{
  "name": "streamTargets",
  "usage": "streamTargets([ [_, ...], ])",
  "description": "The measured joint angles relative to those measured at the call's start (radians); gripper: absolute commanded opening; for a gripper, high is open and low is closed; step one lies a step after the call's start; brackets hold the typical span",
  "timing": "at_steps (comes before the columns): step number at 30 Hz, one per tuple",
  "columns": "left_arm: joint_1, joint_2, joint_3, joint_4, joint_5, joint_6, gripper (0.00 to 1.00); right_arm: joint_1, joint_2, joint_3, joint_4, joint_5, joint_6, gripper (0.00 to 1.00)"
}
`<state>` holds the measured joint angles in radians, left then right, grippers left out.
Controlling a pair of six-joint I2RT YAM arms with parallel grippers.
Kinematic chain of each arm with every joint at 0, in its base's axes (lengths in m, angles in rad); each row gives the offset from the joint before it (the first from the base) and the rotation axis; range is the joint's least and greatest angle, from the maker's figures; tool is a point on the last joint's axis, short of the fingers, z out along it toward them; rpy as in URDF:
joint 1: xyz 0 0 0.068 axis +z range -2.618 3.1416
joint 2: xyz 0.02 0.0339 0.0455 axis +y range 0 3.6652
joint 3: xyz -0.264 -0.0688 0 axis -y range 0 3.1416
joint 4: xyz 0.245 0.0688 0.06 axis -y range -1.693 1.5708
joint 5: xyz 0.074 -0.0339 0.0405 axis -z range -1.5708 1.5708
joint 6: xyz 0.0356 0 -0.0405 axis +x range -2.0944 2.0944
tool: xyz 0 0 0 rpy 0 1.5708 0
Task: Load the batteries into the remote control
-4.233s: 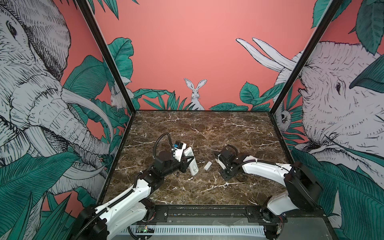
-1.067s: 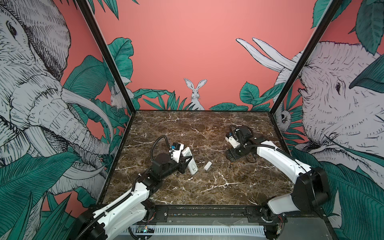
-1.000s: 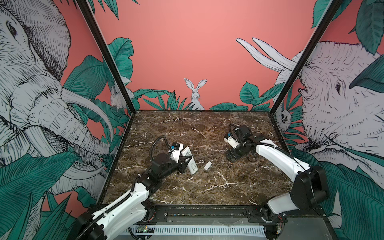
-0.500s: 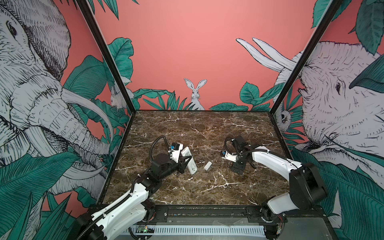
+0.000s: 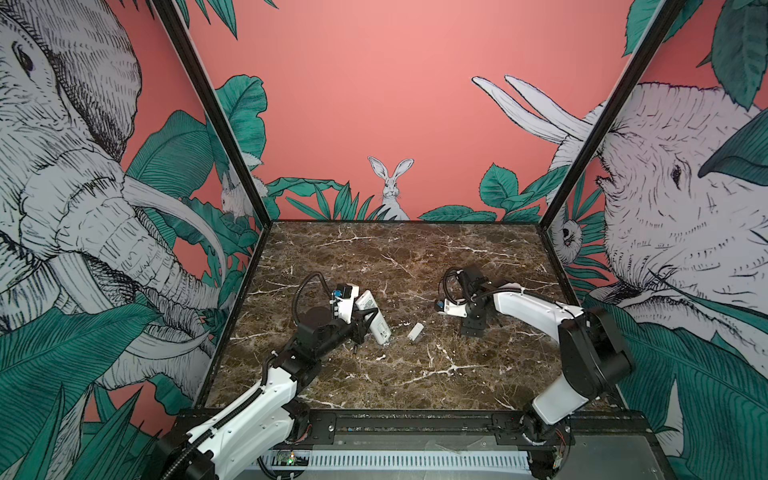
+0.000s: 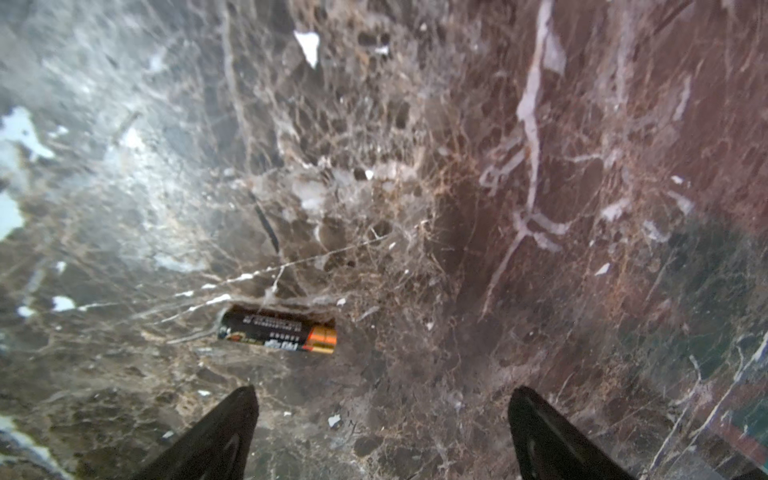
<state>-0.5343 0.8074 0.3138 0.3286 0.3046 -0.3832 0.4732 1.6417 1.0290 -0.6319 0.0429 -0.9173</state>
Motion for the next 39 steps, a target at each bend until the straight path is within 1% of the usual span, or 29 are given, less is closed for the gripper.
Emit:
streamTargets([
  [3,0.025,-0.028,-0.009,0.011,0.008,-0.009,0.00,0.006,0.033,0.018,-0.022,-0.004,-0.017,0.92],
  [10,0.034,-0.053,-0.016,0.033,0.024,-0.016,0.00,0.030,0.069,0.021,-0.043,0.003,-0.057,0.91],
  [15,0.039,-0.057,-0.025,0.040,0.026,-0.017,0.00,0.065,0.098,0.031,-0.042,0.018,-0.079,0.91],
  [17,0.041,-0.057,-0.026,0.041,0.026,-0.017,0.00,0.080,0.109,0.042,-0.047,0.027,-0.088,0.89],
  [19,0.042,-0.059,-0.027,0.040,0.027,-0.017,0.00,0.090,0.114,0.047,-0.049,0.034,-0.095,0.85],
  [21,0.044,-0.061,-0.027,0.040,0.027,-0.017,0.00,0.097,0.122,0.055,-0.056,0.036,-0.100,0.78],
  [26,0.045,-0.069,-0.027,0.041,0.027,-0.017,0.00,0.105,0.138,0.068,-0.072,0.030,-0.082,0.50],
  [29,0.047,-0.069,-0.027,0.040,0.027,-0.017,0.00,0.108,0.146,0.076,-0.091,0.021,-0.060,0.39],
  [32,0.047,-0.069,-0.027,0.040,0.027,-0.017,0.00,0.111,0.161,0.092,-0.117,0.015,-0.027,0.34],
  [34,0.047,-0.069,-0.027,0.040,0.028,-0.017,0.00,0.112,0.171,0.103,-0.135,0.012,-0.001,0.29],
  [39,0.047,-0.081,-0.027,0.036,0.028,-0.017,0.00,0.114,0.193,0.129,-0.169,0.019,0.062,0.23],
])
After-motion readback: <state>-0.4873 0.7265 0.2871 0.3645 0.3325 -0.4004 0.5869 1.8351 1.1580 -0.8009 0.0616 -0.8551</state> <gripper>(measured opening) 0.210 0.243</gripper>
